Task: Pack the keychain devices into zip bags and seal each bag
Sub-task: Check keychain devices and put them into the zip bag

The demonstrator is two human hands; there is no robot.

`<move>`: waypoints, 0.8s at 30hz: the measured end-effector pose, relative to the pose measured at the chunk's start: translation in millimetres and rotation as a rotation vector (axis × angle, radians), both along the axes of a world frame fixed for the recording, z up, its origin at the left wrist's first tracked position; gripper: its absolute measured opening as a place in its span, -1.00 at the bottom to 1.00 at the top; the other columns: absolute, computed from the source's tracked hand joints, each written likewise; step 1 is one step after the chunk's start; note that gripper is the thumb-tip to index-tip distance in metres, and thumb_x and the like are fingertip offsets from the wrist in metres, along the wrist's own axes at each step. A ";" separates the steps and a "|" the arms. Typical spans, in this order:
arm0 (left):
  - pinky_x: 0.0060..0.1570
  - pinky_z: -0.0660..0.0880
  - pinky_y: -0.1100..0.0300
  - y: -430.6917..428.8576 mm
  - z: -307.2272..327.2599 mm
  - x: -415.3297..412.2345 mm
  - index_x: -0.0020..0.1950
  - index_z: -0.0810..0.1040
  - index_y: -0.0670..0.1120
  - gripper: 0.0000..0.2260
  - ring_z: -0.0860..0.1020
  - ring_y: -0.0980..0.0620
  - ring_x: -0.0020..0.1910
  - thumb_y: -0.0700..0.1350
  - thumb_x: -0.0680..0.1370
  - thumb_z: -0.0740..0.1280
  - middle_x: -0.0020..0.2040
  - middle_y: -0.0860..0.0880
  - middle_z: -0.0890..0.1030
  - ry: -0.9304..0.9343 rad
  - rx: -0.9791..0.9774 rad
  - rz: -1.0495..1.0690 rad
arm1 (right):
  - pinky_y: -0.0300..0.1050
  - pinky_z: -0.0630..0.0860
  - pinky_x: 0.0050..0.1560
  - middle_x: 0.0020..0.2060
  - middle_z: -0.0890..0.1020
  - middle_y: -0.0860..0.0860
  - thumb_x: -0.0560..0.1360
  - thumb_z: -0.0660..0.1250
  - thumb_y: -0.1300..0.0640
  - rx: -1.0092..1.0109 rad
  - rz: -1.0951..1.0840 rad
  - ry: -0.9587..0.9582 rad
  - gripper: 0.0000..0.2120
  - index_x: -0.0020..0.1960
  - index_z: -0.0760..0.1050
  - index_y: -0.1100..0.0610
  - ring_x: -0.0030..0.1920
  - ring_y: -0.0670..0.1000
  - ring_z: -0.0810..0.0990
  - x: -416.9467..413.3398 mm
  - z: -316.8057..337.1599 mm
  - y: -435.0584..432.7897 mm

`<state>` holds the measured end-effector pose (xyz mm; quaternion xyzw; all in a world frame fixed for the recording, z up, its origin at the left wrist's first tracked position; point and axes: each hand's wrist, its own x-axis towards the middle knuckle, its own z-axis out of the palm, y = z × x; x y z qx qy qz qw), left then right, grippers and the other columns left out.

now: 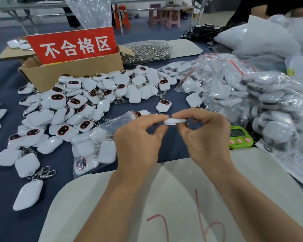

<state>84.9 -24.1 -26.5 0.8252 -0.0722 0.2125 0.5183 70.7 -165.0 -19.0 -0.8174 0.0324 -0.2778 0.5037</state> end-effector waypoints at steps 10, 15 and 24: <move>-0.11 0.50 0.37 -1.0 -1.0 0.5 -0.03 0.76 0.17 -0.80 0.62 0.28 -0.21 -0.13 0.46 0.56 -0.19 0.32 0.67 0.050 0.001 0.042 | -0.47 0.45 -0.06 -0.16 0.73 -0.13 0.41 0.56 0.33 -0.017 0.000 -0.052 -0.71 -0.16 0.71 -0.08 -0.09 -0.25 0.63 1.2 -4.1 -1.7; 0.04 0.58 0.38 -0.1 0.2 2.0 0.22 0.68 0.22 -0.54 0.68 0.32 -0.04 -0.30 0.49 0.51 -0.03 0.33 0.71 0.079 -0.093 -0.164 | -0.23 0.54 -0.24 -0.22 0.76 0.00 0.44 0.53 0.26 0.457 0.297 0.192 -0.84 -0.14 0.75 0.00 -0.25 -0.07 0.65 7.1 1.6 -9.6; -0.18 0.48 0.41 -1.0 2.3 2.6 -0.15 0.70 0.30 -0.92 0.64 0.25 -0.19 0.08 0.46 0.52 -0.22 0.30 0.69 0.086 -0.063 -0.172 | -0.12 0.18 -0.50 -0.43 0.55 0.15 0.68 0.25 0.03 0.566 0.287 0.496 -0.57 -0.30 0.61 0.19 -0.50 0.04 0.33 11.4 3.0 -10.8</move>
